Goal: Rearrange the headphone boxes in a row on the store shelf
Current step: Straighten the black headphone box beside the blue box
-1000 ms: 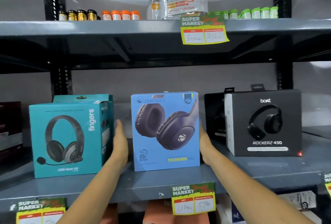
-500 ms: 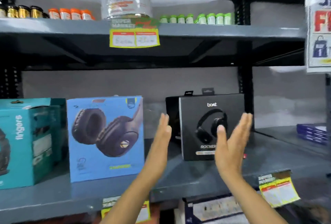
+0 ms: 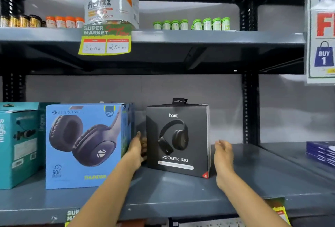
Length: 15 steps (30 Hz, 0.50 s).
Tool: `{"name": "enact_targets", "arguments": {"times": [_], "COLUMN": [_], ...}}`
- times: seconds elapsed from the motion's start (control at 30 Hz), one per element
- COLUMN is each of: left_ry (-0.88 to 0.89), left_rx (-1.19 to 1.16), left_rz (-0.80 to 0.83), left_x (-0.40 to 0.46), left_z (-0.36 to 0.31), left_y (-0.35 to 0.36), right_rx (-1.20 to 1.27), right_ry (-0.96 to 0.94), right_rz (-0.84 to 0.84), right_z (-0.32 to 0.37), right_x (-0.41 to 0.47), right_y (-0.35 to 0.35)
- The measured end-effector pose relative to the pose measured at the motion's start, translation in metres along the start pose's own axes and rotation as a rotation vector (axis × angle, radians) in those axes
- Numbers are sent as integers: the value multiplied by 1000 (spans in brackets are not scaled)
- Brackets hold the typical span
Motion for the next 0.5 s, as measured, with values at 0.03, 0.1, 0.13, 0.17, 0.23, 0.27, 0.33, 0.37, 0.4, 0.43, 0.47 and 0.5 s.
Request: {"name": "enact_targets", "arguments": {"times": [0.03, 0.1, 0.13, 0.17, 0.23, 0.27, 0.33, 0.37, 0.4, 0.43, 0.47, 0.5], "left_ry": [-13, -49, -58, -54, -38, -58, 13, 27, 55, 132, 218, 262], "left_rx": [-25, -28, -26, -6, 48, 82, 190, 201, 216, 252, 223, 191], "left_rz": [6, 59, 87, 105, 82, 96, 145, 163, 209, 300, 426, 454], "left_x": [10, 25, 28, 30, 30, 33, 43, 49, 45, 37, 25, 14], "left_z": [2, 13, 17, 18, 18, 19, 15, 14, 8, -1, -9, -13], "left_y": [3, 13, 19, 24, 30, 34, 42, 51, 62, 77, 93, 93], "right_rx": [30, 79, 93, 104, 103, 98, 99, 110, 114, 111, 112, 118], "right_ry": [85, 192, 220, 241, 276, 296, 309, 296, 286, 284, 283, 289], "right_rz": [28, 124, 168, 198, 243, 270, 286, 292, 296, 296, 301, 312], "right_z": [-8, -23, -30, -35, -37, -37, -39, -39, -38, -39, -37, -36], "right_x": [10, 26, 29, 27, 22, 21, 24, 26, 30, 33, 35, 34], "right_y": [5, 23, 31, 36, 40, 41, 40, 40, 40, 40, 41, 42]}}
Point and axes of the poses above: each hand's wrist, its own x-axis towards the middle knuckle, its own y-axis out of the palm, z = x × y, the point moved 8 cm from there along x, towards the middle knuckle, and after that the axes turned 7 degrees about -x, right-handed, at the moved point
